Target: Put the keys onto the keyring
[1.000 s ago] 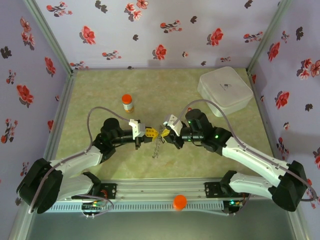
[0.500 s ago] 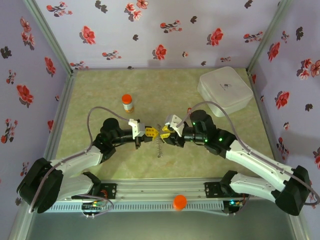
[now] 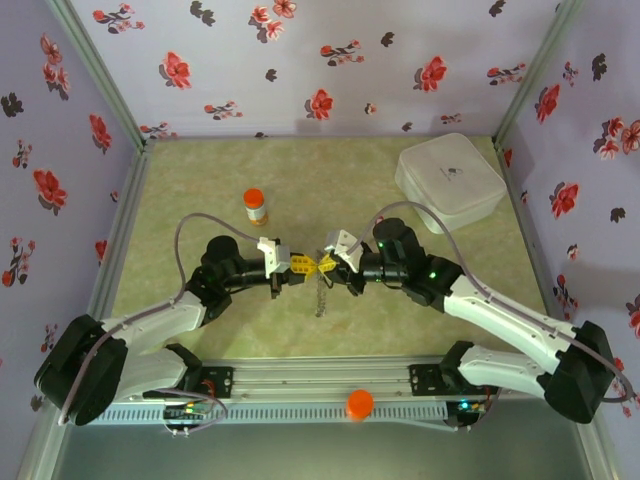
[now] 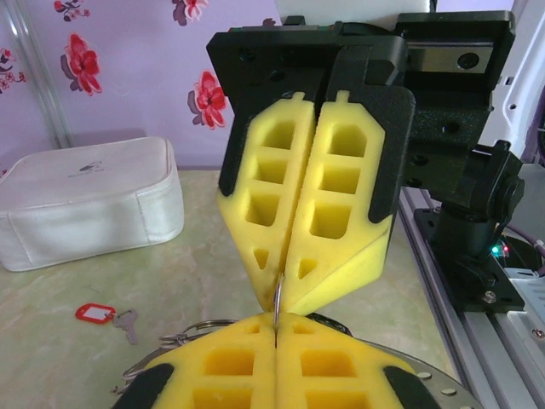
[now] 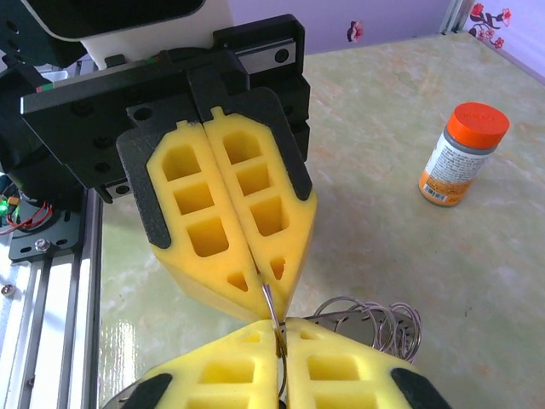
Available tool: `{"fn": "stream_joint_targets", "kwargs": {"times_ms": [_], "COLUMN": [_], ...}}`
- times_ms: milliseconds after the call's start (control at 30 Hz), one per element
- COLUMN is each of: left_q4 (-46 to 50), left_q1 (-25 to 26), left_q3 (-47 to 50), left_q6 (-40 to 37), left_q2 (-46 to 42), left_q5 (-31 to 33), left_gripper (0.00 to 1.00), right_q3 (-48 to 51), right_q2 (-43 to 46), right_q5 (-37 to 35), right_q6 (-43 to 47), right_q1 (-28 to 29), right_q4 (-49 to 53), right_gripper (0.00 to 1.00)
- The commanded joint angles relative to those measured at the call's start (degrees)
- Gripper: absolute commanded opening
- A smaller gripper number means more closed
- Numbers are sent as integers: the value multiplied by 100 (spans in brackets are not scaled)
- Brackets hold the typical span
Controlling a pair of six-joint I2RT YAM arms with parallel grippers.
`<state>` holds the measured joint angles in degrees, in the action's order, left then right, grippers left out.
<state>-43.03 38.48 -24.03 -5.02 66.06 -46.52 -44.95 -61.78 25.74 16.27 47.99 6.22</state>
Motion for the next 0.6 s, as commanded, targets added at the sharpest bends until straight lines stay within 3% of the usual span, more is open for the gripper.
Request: {"fn": "stream_joint_targets", "kwargs": {"times_ms": [0, 67, 133, 267, 433, 567], "left_q4": [-389, -332, 111, 1594, 1786, 1732], "left_q1": [46, 43, 46, 46, 46, 57], "left_q3": [-40, -31, -117, -423, -431, -428], "left_q6": [51, 23, -197, -975, -1083, -1053], "left_q2": [4, -21, -99, -292, -370, -357], "left_q5": [-138, -61, 107, 422, 531, 498], "left_gripper": [0, 21, 28, 27, 25, 21], "right_q3": [-140, -230, -380, -1055, -1723, -2021], "right_q2": [-134, -169, -204, -444, -844, -1094], "right_q5": [248, 237, 155, -238, -747, -748], "right_q6": [34, 126, 292, 911, 1489, 1576], "right_q1": [58, 55, 61, 84, 202, 335], "right_q4": [-200, -55, 246, 1541, 2665, 2799], "right_gripper": [3, 0, 0, 0, 0, 0]}}
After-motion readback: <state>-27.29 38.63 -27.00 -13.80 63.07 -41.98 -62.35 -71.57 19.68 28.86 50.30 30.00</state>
